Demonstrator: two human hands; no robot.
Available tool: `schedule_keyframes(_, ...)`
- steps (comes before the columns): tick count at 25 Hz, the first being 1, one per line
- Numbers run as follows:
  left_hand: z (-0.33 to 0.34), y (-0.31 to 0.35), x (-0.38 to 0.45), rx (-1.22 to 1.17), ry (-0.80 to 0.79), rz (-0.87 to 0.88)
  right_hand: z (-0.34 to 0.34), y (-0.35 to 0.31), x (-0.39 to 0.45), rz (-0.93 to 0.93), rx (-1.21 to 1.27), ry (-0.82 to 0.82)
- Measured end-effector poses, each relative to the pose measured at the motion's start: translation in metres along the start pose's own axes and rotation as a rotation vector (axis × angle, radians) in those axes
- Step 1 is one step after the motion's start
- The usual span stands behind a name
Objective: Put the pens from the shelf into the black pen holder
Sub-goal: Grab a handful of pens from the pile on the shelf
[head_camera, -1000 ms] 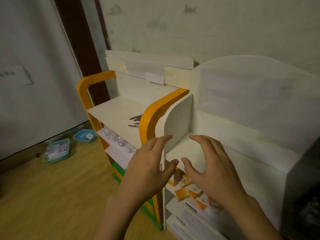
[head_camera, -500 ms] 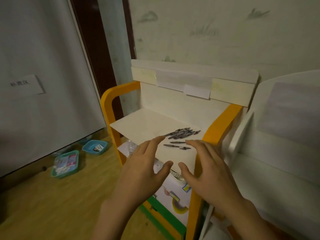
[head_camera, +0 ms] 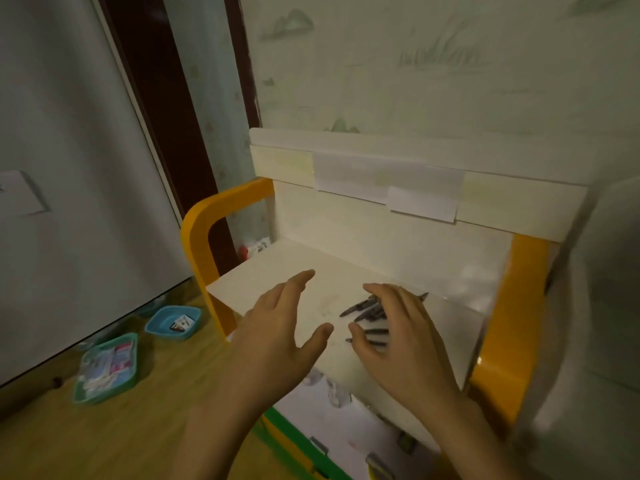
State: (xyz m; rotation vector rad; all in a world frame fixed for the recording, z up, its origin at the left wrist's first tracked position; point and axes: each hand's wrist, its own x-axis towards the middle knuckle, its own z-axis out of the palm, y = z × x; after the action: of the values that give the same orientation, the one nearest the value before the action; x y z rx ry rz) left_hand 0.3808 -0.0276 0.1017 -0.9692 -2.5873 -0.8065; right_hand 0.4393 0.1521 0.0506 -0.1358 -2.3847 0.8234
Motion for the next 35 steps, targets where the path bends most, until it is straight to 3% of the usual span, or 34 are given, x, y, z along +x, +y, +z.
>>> schedule_keyframes(7, 0.047, -0.04, 0.109, -0.044, -0.101, 0.078, 0.045, 0.048, 0.053, 0.222, -0.095, 0.036)
schedule_keyframes(14, 0.136, -0.061, 0.176, -0.139, -0.347, 0.135, 0.06, 0.09, 0.063, 0.477, -0.24, 0.09)
schedule_keyframes(22, 0.256, -0.081, 0.225, 0.025, -0.75, 0.022, 0.066, 0.109, 0.076, 0.618, -0.399, 0.125)
schedule_keyframes(27, 0.287, -0.073, 0.226, 0.077, -0.778, 0.072, 0.07, 0.114, 0.079, 0.663, -0.451, 0.128)
schedule_keyframes(31, 0.297, -0.07, 0.223, -0.057, -0.829, 0.005, 0.072, 0.118, 0.081, 0.691, -0.478, 0.12)
schedule_keyframes(35, 0.302, -0.06, 0.213, -0.019, -0.8, 0.118, 0.071, 0.12, 0.081, 0.69, -0.491, 0.118)
